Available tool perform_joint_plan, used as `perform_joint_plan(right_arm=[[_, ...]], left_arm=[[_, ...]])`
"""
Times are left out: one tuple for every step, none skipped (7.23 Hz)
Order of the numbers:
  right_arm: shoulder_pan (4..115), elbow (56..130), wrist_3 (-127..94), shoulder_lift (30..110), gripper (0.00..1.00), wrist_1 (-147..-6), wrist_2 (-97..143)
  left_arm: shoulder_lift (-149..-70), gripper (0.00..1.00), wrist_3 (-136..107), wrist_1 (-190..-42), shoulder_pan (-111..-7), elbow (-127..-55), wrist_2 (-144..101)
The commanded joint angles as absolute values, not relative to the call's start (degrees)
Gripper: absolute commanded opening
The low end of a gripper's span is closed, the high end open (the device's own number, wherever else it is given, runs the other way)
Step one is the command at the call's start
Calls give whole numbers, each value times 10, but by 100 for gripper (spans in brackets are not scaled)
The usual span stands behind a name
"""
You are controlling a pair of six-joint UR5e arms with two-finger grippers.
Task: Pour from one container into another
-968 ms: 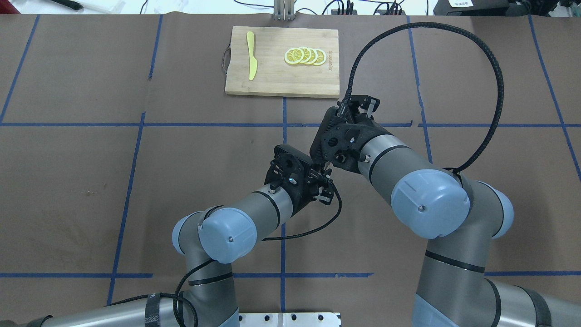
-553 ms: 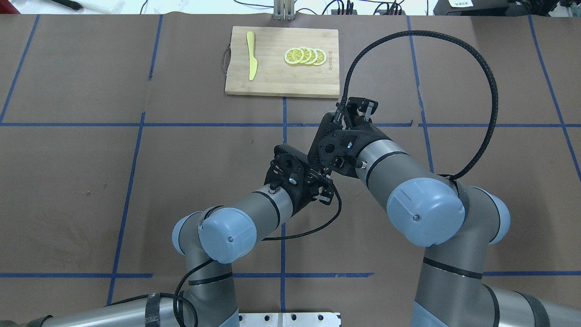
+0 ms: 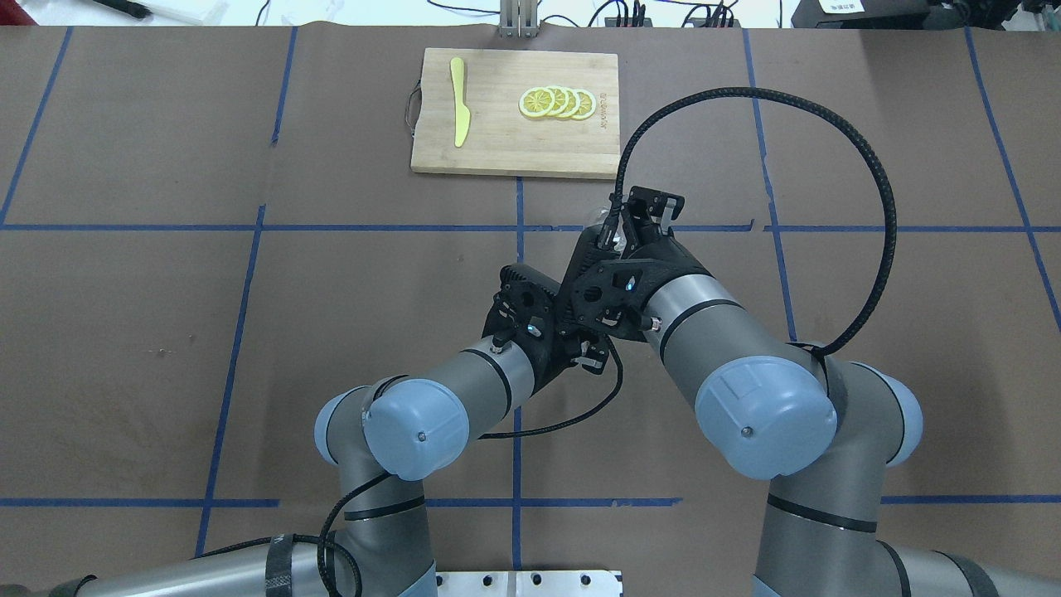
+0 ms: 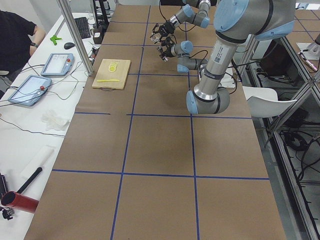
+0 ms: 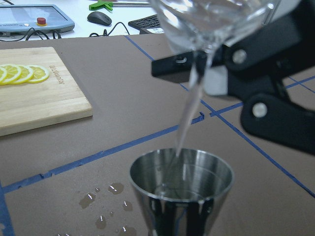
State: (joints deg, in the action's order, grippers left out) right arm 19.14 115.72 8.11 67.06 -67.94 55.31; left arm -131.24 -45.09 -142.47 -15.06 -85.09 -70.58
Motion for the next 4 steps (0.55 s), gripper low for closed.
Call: perform_joint_plan(right_arm=[[190,1158,86,671,0,-679,550],[190,1157,96,671,0,-680,548],[190,1157,105,671,0,-685,546],[183,1159,109,670,0,-701,526]], left_arm=[[-1313,0,-452,-1425,-151,-851,-706],[-1313,0,-451,-1425,-151,-851,-706],[-1313,0,-452,-1425,-150,-851,-706],[-1313,0,-451,-1425,-150,-851,-706]])
